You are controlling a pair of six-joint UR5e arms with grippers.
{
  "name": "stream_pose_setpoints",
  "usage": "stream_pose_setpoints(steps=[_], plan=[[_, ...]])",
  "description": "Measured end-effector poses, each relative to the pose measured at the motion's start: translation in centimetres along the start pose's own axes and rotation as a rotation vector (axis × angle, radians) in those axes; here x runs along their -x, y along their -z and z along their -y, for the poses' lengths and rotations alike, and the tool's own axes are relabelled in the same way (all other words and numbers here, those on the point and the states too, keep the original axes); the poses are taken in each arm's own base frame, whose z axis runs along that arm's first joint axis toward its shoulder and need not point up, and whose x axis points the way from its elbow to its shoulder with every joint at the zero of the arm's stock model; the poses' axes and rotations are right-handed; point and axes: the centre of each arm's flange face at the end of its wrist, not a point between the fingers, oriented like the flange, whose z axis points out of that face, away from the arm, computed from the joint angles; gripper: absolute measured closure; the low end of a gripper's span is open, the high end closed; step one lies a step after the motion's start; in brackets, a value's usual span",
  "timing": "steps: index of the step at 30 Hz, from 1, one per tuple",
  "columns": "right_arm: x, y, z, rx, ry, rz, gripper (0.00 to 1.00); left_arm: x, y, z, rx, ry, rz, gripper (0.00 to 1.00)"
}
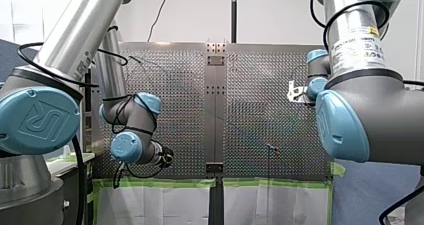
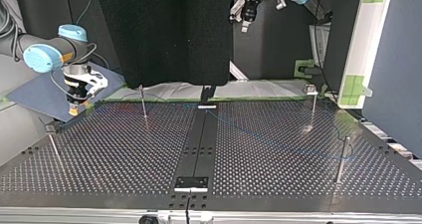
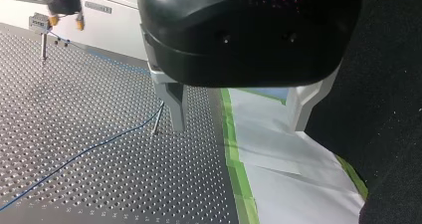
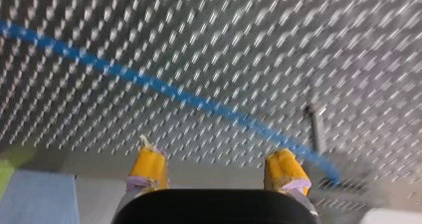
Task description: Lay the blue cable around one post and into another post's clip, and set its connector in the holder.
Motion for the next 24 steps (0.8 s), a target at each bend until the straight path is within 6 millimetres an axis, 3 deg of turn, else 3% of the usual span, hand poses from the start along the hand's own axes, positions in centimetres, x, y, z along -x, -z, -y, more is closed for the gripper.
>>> stream_pose_setpoints(steps=[5, 15, 24], plan=[[-0.7, 1.1, 2.9, -0.051, 0.014, -0.001, 0.02, 0.0, 0.0, 0.1, -0.005, 0.000, 0.003, 0.00], [-0.3, 3.5, 8.5, -0.128, 0.054, 0.036, 0.02, 0.3, -0.4, 0.1, -0.006, 0.009, 0.020, 0.00], [-0.3, 5.5, 12.9, -0.180, 0.059, 0.020, 0.02, 2.5, -3.1, 1.1, -0.006, 0.040, 0.095, 0.00]])
